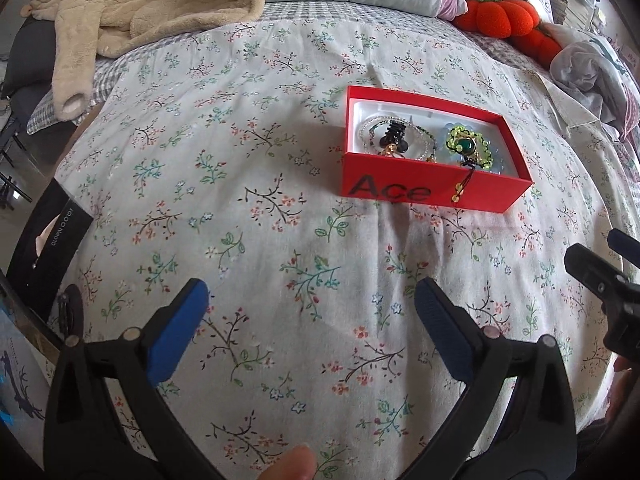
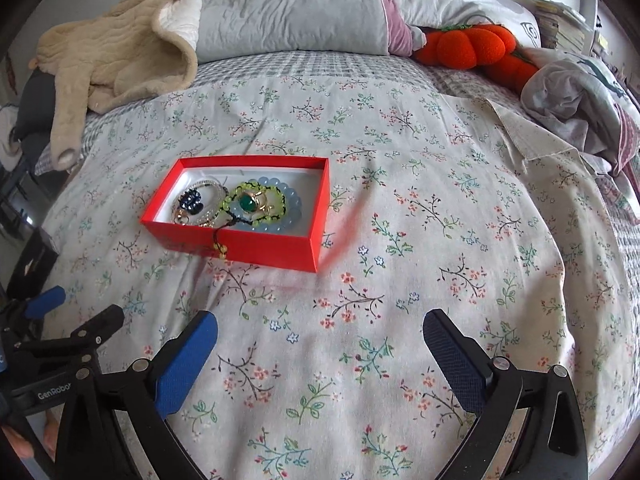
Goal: Organize jewelry
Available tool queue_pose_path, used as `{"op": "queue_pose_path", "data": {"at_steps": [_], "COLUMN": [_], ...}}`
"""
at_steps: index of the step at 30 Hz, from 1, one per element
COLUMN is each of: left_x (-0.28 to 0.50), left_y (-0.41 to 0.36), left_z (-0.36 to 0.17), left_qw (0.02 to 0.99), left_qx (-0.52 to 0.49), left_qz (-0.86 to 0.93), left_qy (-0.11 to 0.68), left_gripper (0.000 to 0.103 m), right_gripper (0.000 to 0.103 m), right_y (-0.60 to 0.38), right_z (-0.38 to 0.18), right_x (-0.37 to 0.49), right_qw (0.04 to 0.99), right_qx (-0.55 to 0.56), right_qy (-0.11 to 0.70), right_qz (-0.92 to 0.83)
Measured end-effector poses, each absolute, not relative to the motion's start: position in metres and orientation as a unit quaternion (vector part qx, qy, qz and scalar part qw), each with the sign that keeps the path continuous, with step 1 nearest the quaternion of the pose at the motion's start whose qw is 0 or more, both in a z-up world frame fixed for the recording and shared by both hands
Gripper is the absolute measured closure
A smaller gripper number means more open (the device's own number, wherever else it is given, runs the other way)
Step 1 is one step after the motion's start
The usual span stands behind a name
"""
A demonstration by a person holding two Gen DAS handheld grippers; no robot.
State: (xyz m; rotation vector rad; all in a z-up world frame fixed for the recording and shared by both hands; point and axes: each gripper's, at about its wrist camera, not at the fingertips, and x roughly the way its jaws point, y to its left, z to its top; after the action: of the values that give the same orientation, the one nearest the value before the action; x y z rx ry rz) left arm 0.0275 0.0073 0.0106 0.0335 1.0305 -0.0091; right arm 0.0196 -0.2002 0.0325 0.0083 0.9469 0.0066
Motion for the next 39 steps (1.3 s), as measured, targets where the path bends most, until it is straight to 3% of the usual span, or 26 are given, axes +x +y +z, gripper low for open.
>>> {"op": "queue_pose_path", "data": {"at_steps": [39], "left_x": [0.012], "left_y": [0.004], "left_z": [0.01], "left_qw": [0.873], "left_qx": [0.024], "left_qz": [-0.004], "left_qy": [0.486], "left_gripper": [0.001], "right_gripper": [0.0], "right_y": [-0.182], "right_z": [0.019], "right_x": [0.008], "right_qw": [0.885], "right_qx": [-0.005], "right_qy": [0.465], "right_qz": [-0.005]}}
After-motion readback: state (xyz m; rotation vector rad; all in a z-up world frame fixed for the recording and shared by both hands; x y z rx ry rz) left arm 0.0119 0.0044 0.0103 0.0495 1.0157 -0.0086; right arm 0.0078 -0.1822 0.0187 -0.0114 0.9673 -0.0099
